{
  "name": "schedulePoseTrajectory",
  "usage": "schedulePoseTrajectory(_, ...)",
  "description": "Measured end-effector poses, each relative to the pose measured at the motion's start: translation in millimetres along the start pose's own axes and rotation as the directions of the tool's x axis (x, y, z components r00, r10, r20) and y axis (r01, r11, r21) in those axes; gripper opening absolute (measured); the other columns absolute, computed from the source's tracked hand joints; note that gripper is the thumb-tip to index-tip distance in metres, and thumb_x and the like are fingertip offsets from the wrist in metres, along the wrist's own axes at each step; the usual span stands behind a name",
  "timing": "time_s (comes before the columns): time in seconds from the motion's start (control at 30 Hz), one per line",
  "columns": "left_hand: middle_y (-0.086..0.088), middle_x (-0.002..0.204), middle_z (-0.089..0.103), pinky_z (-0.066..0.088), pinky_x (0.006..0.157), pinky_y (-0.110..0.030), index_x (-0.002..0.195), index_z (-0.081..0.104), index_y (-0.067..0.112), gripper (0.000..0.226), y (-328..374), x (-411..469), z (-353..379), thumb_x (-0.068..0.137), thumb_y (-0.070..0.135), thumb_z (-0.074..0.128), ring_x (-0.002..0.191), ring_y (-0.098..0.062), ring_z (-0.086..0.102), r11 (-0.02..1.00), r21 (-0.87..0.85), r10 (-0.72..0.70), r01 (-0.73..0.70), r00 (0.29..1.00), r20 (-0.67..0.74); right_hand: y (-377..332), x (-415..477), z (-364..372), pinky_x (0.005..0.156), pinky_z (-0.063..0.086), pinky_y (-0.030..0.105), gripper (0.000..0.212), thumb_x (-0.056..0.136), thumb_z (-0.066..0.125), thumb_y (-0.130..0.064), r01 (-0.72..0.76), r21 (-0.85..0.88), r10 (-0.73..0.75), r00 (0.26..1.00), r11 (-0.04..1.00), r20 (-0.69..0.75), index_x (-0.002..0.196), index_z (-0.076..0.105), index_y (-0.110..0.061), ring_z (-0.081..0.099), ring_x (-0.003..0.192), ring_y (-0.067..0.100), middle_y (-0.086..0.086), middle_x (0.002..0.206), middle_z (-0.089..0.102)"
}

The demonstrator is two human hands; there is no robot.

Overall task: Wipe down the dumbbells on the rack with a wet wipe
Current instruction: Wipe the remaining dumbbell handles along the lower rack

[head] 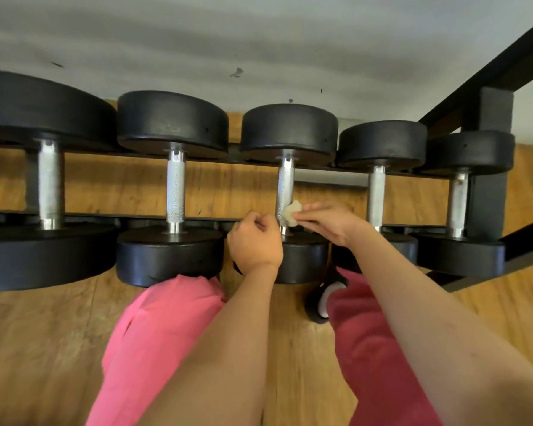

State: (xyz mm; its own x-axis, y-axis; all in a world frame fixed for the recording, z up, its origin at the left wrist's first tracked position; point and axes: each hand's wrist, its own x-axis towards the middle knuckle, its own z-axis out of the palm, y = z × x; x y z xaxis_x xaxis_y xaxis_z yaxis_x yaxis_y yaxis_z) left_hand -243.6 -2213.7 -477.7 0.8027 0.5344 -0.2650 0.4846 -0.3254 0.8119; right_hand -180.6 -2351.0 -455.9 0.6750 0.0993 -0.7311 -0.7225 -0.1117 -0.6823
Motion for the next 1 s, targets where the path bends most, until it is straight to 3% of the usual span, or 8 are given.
schedulePoseTrajectory(0.1, -0.005, 0.067, 0.058, 0.049, 0.069, -0.044, 0.056, 0.043, 0.024, 0.029, -0.1, -1.2, -0.7, 0.082, 0.032, 0.049, 0.073, -0.031, 0.056, 1.0, -0.001, 0.013, -0.013, 1.0, 0.004, 12.1, 4.5, 5.2, 0.099, 0.05, 0.03, 0.031, 0.084, 0.073, -0.005, 0.085, -0.129, -0.098, 0.99, 0.988, -0.101, 0.113, 0.066, 0.001, 0.065, 0.108, 0.021, 0.015, 0.115, 0.068)
schedulePoseTrajectory(0.17, -0.003, 0.067, 0.058, 0.051, 0.07, -0.045, 0.058, 0.046, 0.022, 0.027, -0.6, -1.5, -1.4, 0.079, 0.039, 0.044, 0.073, -0.03, 0.057, 1.0, -0.009, 0.01, -0.01, 1.0, 0.006, 15.6, 6.0, 7.9, 0.102, 0.048, 0.037, 0.013, 0.087, 0.071, -0.013, 0.137, -0.282, -0.166, 0.983, 0.95, -0.081, 0.099, 0.071, -0.014, 0.066, 0.104, 0.019, 0.008, 0.106, 0.071)
schedulePoseTrajectory(0.27, -0.001, 0.067, 0.058, 0.052, 0.072, -0.046, 0.061, 0.051, 0.021, 0.031, -1.5, -1.5, -1.1, 0.076, 0.045, 0.039, 0.074, -0.028, 0.057, 1.0, -0.014, 0.0, 0.0, 1.0, 0.01, 15.1, 6.3, 8.0, 0.102, 0.046, 0.037, 0.021, 0.09, 0.067, -0.015, 0.172, -0.421, -0.197, 0.98, 0.89, -0.017, 0.111, 0.07, -0.012, 0.065, 0.103, 0.016, 0.002, 0.105, 0.072)
schedulePoseTrajectory(0.4, 0.001, 0.064, 0.058, 0.052, 0.072, -0.045, 0.06, 0.05, 0.019, 0.037, -1.3, -1.6, -1.9, 0.071, 0.05, 0.034, 0.073, -0.027, 0.057, 0.999, -0.033, -0.003, 0.003, 1.0, 0.008, 16.8, 9.2, 9.2, 0.095, 0.051, 0.032, 0.016, 0.083, 0.073, -0.006, 0.184, -0.271, -0.228, 0.964, 0.945, -0.14, 0.097, 0.069, -0.012, 0.067, 0.099, 0.02, 0.008, 0.103, 0.071)
schedulePoseTrajectory(0.5, 0.0, 0.065, 0.059, 0.052, 0.073, -0.045, 0.062, 0.053, 0.017, 0.041, -1.8, -1.2, -1.7, 0.07, 0.051, 0.033, 0.073, -0.027, 0.058, 1.0, -0.027, -0.013, 0.013, 1.0, 0.013, 21.1, 11.5, 8.5, 0.087, 0.053, 0.026, 0.029, 0.078, 0.078, -0.006, 0.178, -0.178, -0.217, 0.95, 0.968, -0.226, 0.105, 0.068, -0.001, 0.067, 0.099, 0.02, 0.011, 0.103, 0.071)
schedulePoseTrajectory(0.67, 0.002, 0.065, 0.061, 0.052, 0.074, -0.046, 0.064, 0.057, 0.017, 0.041, 1.1, -2.1, -3.5, 0.07, 0.05, 0.034, 0.074, -0.025, 0.059, 0.999, -0.031, -0.019, 0.02, 1.0, 0.024, 14.8, 13.0, 8.5, 0.098, 0.049, 0.033, 0.024, 0.077, 0.077, 0.0, 0.189, -0.136, -0.206, 0.971, 0.973, -0.125, 0.085, 0.065, -0.018, 0.065, 0.094, 0.018, -0.001, 0.087, 0.069)
schedulePoseTrajectory(0.9, 0.005, 0.068, 0.063, 0.053, 0.073, -0.044, 0.066, 0.058, 0.02, 0.033, 2.0, -3.9, -4.1, 0.075, 0.046, 0.04, 0.077, -0.023, 0.06, 0.999, -0.025, -0.03, 0.031, 0.999, 0.045, 11.8, 9.6, 2.5, 0.097, 0.05, 0.039, 0.033, 0.072, 0.084, -0.017, 0.107, -0.523, -0.114, 0.993, 0.846, 0.018, 0.103, 0.072, -0.013, 0.067, 0.097, 0.017, 0.001, 0.099, 0.073)
schedulePoseTrajectory(1.0, 0.005, 0.068, 0.063, 0.053, 0.072, -0.045, 0.066, 0.058, 0.021, 0.025, 1.0, -3.6, -4.0, 0.083, 0.036, 0.048, 0.077, -0.021, 0.06, 1.0, -0.018, -0.024, 0.025, 0.999, 0.046, 8.3, 9.2, 5.3, 0.092, 0.051, 0.033, 0.027, 0.071, 0.084, -0.012, 0.139, -0.444, -0.165, 0.986, 0.885, -0.021, 0.095, 0.07, -0.015, 0.067, 0.096, 0.016, 0.002, 0.097, 0.072)
